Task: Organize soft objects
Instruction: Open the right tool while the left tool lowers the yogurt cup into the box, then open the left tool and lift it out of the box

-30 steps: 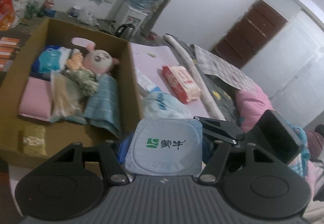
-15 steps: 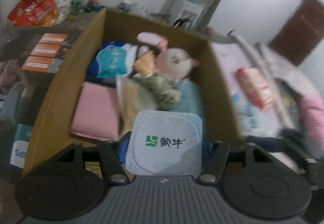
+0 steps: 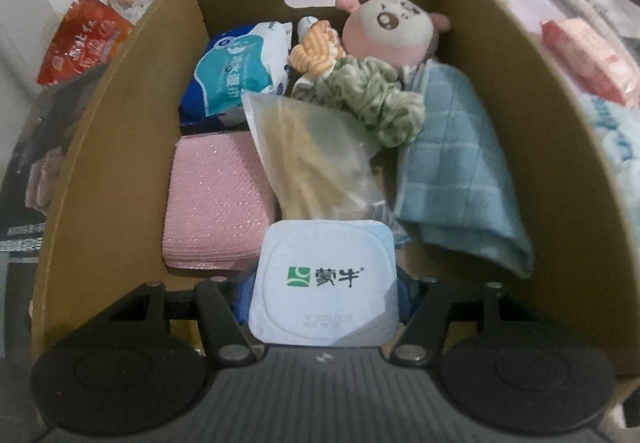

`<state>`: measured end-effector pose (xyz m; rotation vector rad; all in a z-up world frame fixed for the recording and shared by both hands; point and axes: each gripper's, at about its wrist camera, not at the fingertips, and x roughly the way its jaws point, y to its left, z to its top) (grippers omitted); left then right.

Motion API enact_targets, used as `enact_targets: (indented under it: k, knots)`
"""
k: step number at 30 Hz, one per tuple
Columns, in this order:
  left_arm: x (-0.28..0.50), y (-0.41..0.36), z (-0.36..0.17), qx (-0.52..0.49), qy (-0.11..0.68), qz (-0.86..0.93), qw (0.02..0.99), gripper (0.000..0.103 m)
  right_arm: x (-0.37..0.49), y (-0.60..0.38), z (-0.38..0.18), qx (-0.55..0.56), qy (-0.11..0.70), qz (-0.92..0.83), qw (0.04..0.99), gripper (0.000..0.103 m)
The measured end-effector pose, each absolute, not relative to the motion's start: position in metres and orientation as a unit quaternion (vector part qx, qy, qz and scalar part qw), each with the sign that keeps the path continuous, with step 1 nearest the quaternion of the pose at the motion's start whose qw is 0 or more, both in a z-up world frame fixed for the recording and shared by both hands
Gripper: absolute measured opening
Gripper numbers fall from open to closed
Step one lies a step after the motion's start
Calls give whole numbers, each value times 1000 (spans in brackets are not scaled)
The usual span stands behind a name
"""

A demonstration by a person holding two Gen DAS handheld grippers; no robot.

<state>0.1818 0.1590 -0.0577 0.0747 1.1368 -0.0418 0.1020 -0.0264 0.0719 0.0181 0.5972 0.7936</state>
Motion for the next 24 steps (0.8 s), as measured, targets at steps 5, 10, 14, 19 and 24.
enact_targets:
  k: [5, 10, 14, 19, 24]
  knots:
    - [182, 164, -62, 18, 543, -9, 839, 64, 98, -34, 70, 15, 287, 377, 881, 78]
    - [178, 161, -47, 28, 516, -13, 856, 76, 96, -44, 66, 29, 285, 372, 883, 78]
    - [174, 161, -43, 21, 518, -11, 855, 76, 93, -52, 65, 42, 281, 365, 887, 79]
    - [164, 160, -32, 2, 512, -14, 859, 78, 87, -68, 63, 78, 274, 353, 891, 81]
    - [148, 153, -14, -9, 492, -33, 870, 88, 81, -92, 52, 151, 275, 319, 894, 84]
